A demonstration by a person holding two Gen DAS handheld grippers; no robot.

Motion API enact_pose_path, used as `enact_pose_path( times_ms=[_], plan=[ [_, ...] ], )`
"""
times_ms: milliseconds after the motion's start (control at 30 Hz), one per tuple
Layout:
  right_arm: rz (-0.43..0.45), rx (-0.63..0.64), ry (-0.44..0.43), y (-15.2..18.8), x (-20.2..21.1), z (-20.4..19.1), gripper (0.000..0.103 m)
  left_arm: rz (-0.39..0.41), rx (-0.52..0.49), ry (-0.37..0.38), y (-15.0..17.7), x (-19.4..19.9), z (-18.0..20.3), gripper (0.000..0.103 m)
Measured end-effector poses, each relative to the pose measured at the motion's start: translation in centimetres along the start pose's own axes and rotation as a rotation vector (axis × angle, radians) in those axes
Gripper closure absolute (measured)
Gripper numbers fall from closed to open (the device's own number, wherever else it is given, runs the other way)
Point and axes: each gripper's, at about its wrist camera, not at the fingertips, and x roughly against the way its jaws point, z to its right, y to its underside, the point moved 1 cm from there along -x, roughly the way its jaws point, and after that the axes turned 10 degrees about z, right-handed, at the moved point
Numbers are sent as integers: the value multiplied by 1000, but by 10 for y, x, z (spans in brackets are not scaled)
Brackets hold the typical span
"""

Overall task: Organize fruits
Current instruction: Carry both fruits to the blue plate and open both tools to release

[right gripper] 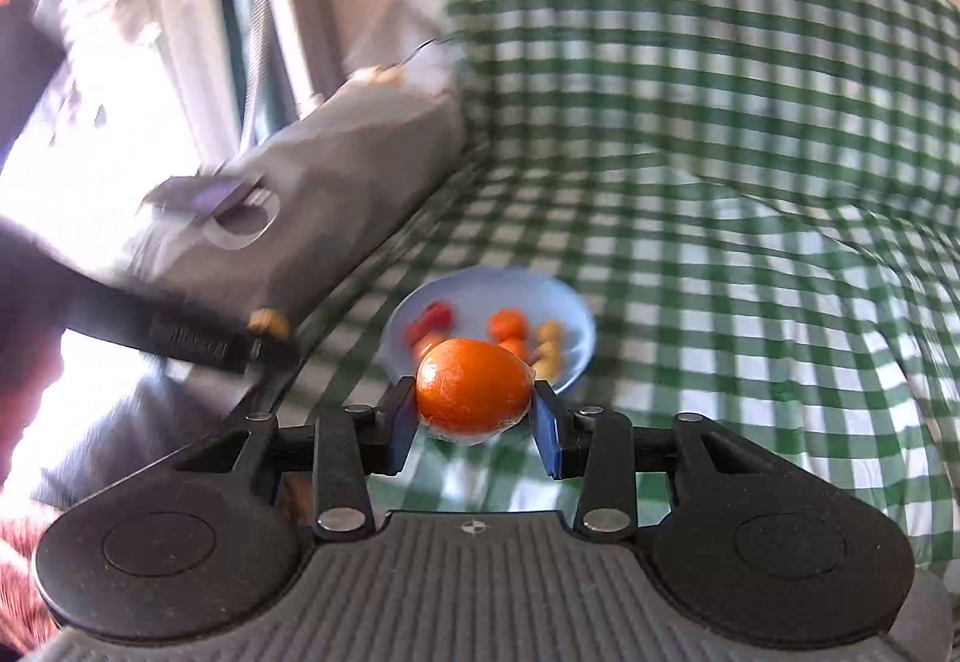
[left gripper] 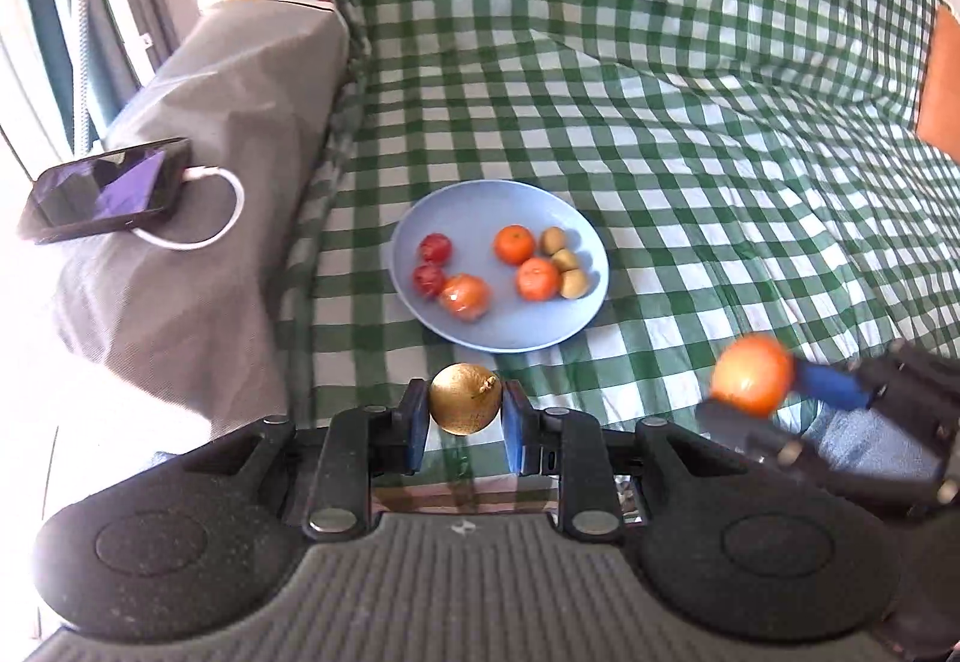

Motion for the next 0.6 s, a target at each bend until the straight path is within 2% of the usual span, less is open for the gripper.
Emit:
enact_pose_path(
  times_ms=[200, 600],
  plan=[
    [-29, 84, -19, 3, 4, -33, 61, 27, 27, 23, 6, 9, -10, 75],
    [-55, 107, 2, 5, -3, -37, 61, 31, 52, 37, 3, 3, -17, 75]
  ],
)
